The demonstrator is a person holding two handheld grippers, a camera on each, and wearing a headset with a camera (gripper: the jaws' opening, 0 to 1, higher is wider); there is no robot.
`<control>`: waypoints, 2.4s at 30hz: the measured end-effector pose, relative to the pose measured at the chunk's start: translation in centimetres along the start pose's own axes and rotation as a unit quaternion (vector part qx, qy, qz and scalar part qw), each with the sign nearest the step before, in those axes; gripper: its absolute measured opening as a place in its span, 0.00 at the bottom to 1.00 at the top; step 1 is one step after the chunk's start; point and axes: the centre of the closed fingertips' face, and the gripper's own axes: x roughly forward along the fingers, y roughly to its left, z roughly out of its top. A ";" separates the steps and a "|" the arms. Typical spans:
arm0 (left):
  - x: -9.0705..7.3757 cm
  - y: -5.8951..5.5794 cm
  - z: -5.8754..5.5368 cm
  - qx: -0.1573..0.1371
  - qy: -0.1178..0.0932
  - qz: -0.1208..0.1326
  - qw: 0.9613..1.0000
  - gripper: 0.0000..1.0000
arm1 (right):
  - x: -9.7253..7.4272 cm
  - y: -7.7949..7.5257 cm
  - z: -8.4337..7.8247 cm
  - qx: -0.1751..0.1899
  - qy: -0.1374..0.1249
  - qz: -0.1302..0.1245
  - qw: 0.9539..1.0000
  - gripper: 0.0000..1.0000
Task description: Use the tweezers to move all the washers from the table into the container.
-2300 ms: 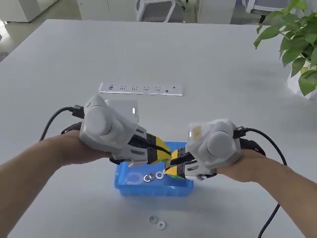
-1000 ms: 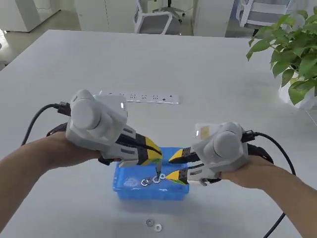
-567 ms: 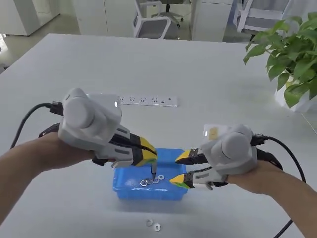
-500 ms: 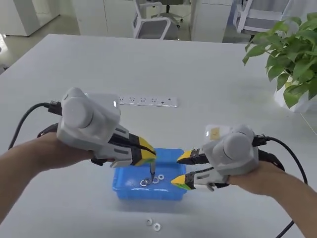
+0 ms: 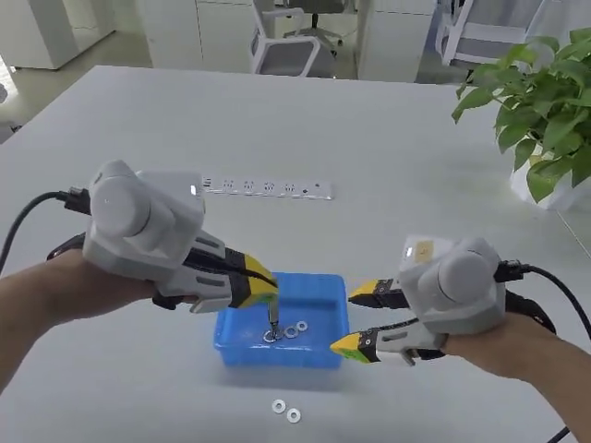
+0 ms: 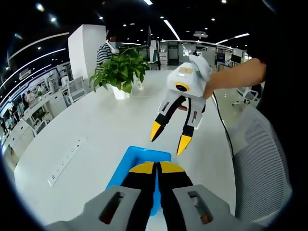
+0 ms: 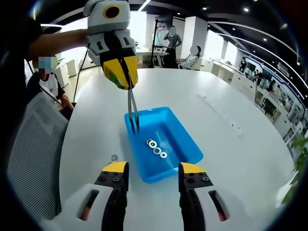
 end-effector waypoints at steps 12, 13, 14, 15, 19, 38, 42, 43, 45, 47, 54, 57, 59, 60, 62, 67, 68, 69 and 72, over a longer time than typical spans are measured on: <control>-1.6 -1.4 -0.5 -0.009 -0.004 0.005 1.000 0.05 | -0.8 1.1 -0.8 0.018 -0.009 -0.024 1.000 0.59; -1.6 -1.6 -0.6 -0.008 -0.003 0.005 1.000 0.05 | -0.8 1.2 -0.9 0.020 -0.010 -0.024 0.999 0.60; -1.7 -1.8 -0.6 -0.008 -0.003 0.004 1.000 0.05 | -0.9 1.3 -1.1 0.021 -0.010 -0.027 0.999 0.61; -1.7 -1.9 -0.6 -0.008 -0.003 0.003 1.000 0.05 | -1.0 1.4 -1.2 0.022 -0.010 -0.027 0.999 0.62; -1.7 -2.5 -0.6 -0.007 -0.005 0.000 1.000 0.05 | -1.2 1.9 -1.6 0.030 -0.012 -0.029 0.999 0.65; -0.6 -4.4 -1.6 -0.005 -0.009 -0.019 1.000 0.05 | -1.3 3.4 -2.2 0.048 -0.027 -0.030 0.998 0.78; -0.6 -4.5 -1.7 -0.005 -0.010 -0.021 1.000 0.05 | -1.5 3.6 -1.7 0.033 -0.040 -0.029 0.998 0.73; -0.5 -4.6 -1.6 -0.005 -0.011 -0.022 1.000 0.05 | -1.5 3.7 -1.6 0.037 -0.040 -0.028 0.998 0.72; -0.5 -4.6 -1.6 -0.005 -0.011 -0.022 1.000 0.05 | -1.3 3.8 -1.6 0.039 -0.039 -0.026 0.998 0.72; -0.5 -4.6 -1.7 -0.005 -0.011 -0.023 1.000 0.05 | -1.1 3.9 -1.6 0.035 -0.037 -0.026 0.998 0.72; -0.1 -5.0 -1.6 -0.001 -0.011 -0.026 1.000 0.05 | -1.0 4.1 -2.0 0.038 -0.027 -0.023 0.999 0.73; 0.1 -5.2 -1.6 0.001 -0.010 -0.028 1.000 0.05 | -1.0 4.1 -2.0 0.039 -0.028 -0.022 0.999 0.74; 0.3 -5.4 -1.6 0.001 -0.010 -0.030 0.999 0.05 | -1.1 4.1 -2.0 0.038 -0.028 -0.023 0.999 0.74; 0.4 -5.4 -1.7 0.002 -0.009 -0.031 0.999 0.05 | -1.1 4.1 -2.0 0.039 -0.027 -0.023 0.999 0.74; 0.6 -5.5 -1.9 0.003 -0.008 -0.034 0.999 0.05 | -1.0 4.1 -2.1 0.039 -0.027 -0.023 0.999 0.74; 1.2 -5.8 -2.1 0.008 -0.007 -0.041 0.999 0.05 | -1.1 4.1 -2.2 0.041 -0.026 -0.025 0.999 0.74; 1.3 -5.9 -2.2 0.008 -0.006 -0.042 0.999 0.05 | -1.1 4.2 -2.2 0.041 -0.026 -0.025 0.999 0.74; 1.4 -5.9 -2.4 0.009 -0.005 -0.044 0.999 0.05 | -1.2 4.2 -2.3 0.041 -0.025 -0.025 0.999 0.74; 1.6 -6.0 -2.6 0.010 -0.006 -0.048 0.999 0.05 | -1.2 4.4 -2.3 0.043 -0.025 -0.023 0.998 0.74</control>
